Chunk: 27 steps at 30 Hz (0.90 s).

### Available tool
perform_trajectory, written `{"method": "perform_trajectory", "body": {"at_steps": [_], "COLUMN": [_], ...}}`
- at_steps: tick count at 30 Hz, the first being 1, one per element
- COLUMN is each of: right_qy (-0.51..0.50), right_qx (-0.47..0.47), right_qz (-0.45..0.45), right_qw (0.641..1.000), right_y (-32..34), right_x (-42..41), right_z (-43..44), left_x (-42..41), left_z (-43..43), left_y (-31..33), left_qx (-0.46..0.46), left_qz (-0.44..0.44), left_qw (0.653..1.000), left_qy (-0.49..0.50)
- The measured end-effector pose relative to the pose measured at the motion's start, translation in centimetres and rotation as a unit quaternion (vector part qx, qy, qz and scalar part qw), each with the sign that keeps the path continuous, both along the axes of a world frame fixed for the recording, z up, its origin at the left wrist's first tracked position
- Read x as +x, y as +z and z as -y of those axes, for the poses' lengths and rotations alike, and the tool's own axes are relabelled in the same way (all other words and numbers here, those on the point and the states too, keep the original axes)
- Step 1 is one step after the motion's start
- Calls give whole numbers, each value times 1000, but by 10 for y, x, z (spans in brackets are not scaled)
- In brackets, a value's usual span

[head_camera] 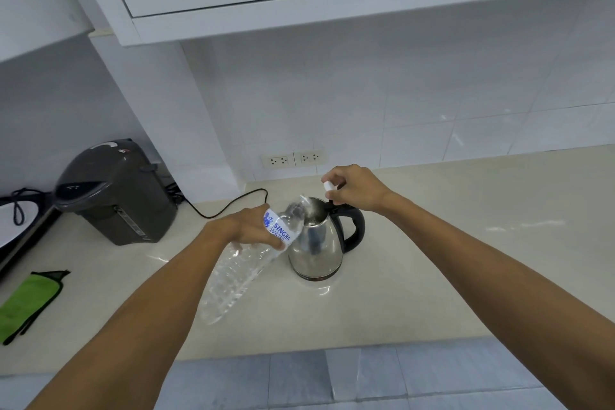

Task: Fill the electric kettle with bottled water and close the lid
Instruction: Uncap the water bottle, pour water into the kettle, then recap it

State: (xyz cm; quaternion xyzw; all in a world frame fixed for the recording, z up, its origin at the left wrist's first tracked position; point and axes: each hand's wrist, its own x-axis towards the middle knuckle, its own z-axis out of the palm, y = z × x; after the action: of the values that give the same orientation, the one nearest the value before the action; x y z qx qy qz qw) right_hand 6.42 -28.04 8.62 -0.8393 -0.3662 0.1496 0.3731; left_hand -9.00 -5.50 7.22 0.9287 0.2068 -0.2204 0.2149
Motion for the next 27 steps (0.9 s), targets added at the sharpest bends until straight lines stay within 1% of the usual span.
{"method": "perform_trajectory", "body": {"at_steps": [4,8,11,14,18,24,27], "right_qy": [7,31,54,104,161,184,176], "right_qx": [9,43,43,18,-59,-118,-124], "right_qz": [10,-36,-10,45,106,141,151], "right_qw": [1000,998,998,993,979,966,965], "right_y": [2,10,19,36,61,73,70], "right_x": [-9,-19,-25,-30,-34,-37,-41], "right_z": [-12,-19,-23,-25,-27,-27,-26], "left_x": [-6,-23,-34,-40,-42,-49,-52], "left_z": [0,3,9,16,20,26,32], "left_y": [-13,-25,-30,-33,-36,-36,-37], "left_qx": [-53,-102,-138,-158,-165,-177,-179], "left_qz": [91,173,219,236,247,257,265], "left_qw": [994,978,963,956,953,949,947], "left_qy": [34,64,78,72,55,40,37]}}
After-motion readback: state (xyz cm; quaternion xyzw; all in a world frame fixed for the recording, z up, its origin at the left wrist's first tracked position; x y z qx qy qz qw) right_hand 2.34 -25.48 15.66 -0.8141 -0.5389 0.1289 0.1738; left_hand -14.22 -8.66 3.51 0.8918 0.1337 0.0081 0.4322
